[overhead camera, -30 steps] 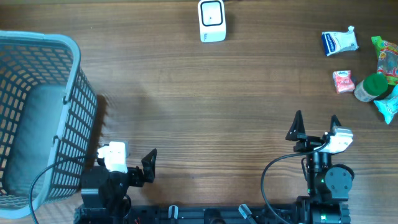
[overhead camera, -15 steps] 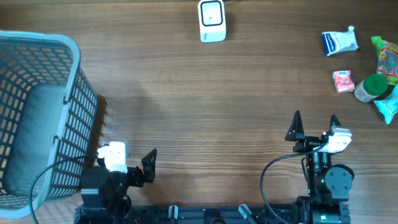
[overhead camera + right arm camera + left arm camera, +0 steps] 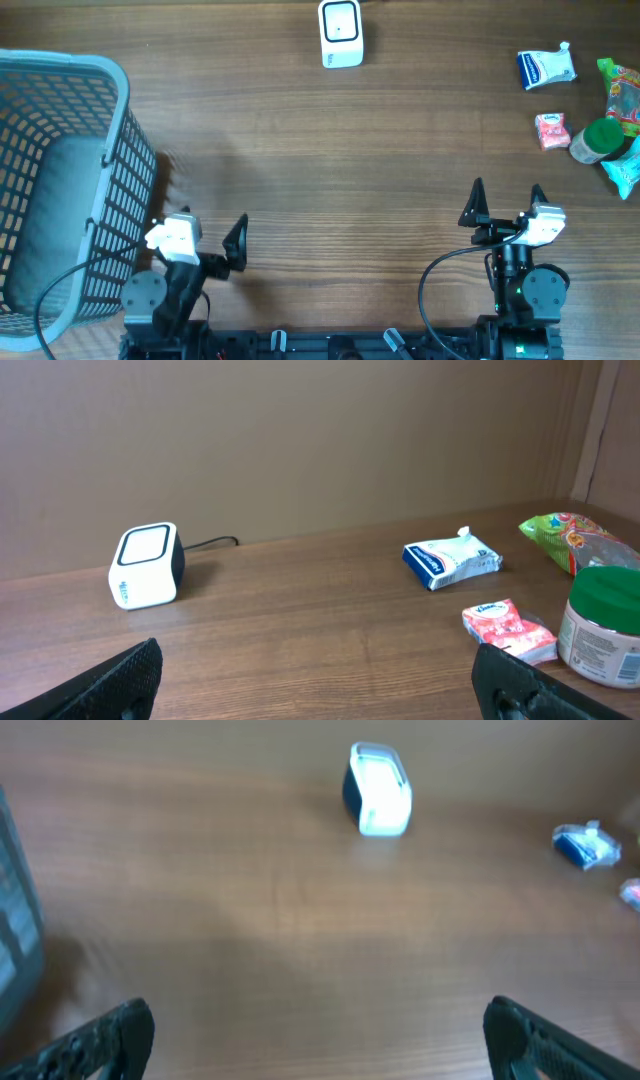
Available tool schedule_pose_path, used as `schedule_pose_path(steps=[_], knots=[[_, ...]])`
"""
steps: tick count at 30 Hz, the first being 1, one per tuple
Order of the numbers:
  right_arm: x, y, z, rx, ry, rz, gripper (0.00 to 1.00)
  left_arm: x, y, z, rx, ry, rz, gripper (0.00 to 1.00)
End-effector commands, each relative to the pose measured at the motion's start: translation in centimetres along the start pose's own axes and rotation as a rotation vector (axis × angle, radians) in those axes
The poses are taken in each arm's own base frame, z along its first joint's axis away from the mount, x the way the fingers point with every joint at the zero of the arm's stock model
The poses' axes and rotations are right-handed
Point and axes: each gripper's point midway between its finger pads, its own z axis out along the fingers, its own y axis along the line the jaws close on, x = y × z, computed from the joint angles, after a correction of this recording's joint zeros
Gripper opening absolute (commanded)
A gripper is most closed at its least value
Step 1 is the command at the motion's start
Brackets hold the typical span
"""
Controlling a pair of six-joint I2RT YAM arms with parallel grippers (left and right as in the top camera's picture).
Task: Scan the item barcode
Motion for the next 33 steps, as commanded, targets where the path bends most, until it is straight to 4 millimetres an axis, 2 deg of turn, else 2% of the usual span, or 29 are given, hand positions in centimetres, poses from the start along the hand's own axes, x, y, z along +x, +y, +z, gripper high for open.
schedule_pose_path(steps=[1,4,9,11,13,33], knots=[[-0.2,0.5,-0.1,-0.027,-0.008,-0.020,1.00,0.8,0.5,1.8,0.011,-0.070,0.036,1.00],[-0.2,0.5,-0.1,-0.027,-0.007,-0.020,1.00,0.3,1.1,2.3,-0.013,-0.134,0.049,1.00],[-0.2,0.5,-0.1,-0.027,-0.007,-0.020,1.00,-0.4,3.5,2.2,-0.146,-0.190,0.045,1.00],[-0.2,0.5,-0.1,-0.027,-0.007,-0.020,1.00,-1.0,3.3,2.3,-0.133,-0.237,0.053,1.00],[-0.2,0.5,-0.1,-0.027,-0.007,-0.020,1.00,-0.2,3.5,2.5,-0.140,-0.201,0.047,1.00],[-0.2,0.5,-0.1,-0.027,-0.007,-0.020,1.00,-0.2,3.4,2.5,-0.132,-0.202,0.048,1.00]])
